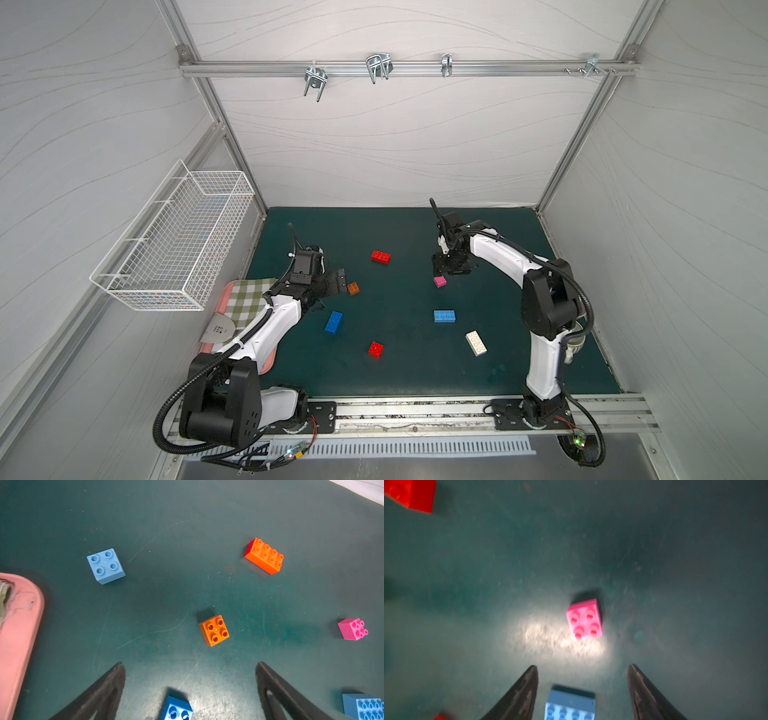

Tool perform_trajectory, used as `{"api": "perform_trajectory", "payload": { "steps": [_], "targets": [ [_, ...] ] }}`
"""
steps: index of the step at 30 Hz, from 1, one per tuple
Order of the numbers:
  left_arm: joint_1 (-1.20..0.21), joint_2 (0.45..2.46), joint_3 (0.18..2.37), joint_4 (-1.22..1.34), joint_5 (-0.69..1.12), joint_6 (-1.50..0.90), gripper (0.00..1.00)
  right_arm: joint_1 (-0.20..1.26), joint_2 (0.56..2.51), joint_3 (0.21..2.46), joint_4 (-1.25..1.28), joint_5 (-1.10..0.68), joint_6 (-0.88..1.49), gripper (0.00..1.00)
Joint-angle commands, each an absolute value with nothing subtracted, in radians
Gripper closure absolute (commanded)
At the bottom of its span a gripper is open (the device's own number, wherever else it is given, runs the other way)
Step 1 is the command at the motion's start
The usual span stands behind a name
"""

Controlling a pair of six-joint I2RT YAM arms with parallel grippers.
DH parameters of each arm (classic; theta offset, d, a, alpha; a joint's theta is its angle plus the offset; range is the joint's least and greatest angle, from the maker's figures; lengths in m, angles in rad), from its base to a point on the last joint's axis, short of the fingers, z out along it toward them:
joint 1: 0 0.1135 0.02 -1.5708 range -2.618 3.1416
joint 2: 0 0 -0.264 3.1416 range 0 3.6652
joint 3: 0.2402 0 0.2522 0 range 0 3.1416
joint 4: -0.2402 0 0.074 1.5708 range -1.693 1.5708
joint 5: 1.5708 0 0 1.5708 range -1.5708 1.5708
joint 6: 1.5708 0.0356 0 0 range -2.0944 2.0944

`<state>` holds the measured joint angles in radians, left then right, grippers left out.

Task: Assemble a carrot with lego
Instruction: Pick up the lego brick from the center of the board.

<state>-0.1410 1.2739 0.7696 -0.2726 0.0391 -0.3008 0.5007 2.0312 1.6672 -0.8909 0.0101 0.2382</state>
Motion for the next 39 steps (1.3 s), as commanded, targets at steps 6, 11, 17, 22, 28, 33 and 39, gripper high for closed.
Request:
{"api": "perform_trajectory", "payload": {
  "steps": [6,11,17,22,28,33,39],
  "targets": [
    [-0.15,1.272,0.775,-0.261,0.053,-0.307,0.02,0.497,2.116,1.699,-0.906,-0.035,0.11,0.39],
    [-0.151,1.276,0.775,-0.259,0.055,-0.307,0.02,0.499,2.131,1.69,-0.896,-0.013,0.096,0.46],
    [-0.152,1.276,0.775,-0.258,0.055,-0.308,0.02,0.508,2.165,1.707,-0.898,0.019,0.083,0.49],
    [-0.153,1.275,0.773,-0.258,0.054,-0.308,0.02,0.513,2.18,1.715,-0.893,0.021,0.08,0.51],
    [-0.152,1.276,0.774,-0.258,0.052,-0.31,0.02,0.517,2.181,1.713,-0.881,0.018,0.079,0.55],
    [-0.154,1.278,0.774,-0.258,0.052,-0.311,0.02,0.522,2.181,1.711,-0.873,0.02,0.081,0.57],
    [-0.156,1.282,0.776,-0.258,0.051,-0.308,0.02,0.523,2.183,1.715,-0.872,0.023,0.08,0.63]
  ]
}}
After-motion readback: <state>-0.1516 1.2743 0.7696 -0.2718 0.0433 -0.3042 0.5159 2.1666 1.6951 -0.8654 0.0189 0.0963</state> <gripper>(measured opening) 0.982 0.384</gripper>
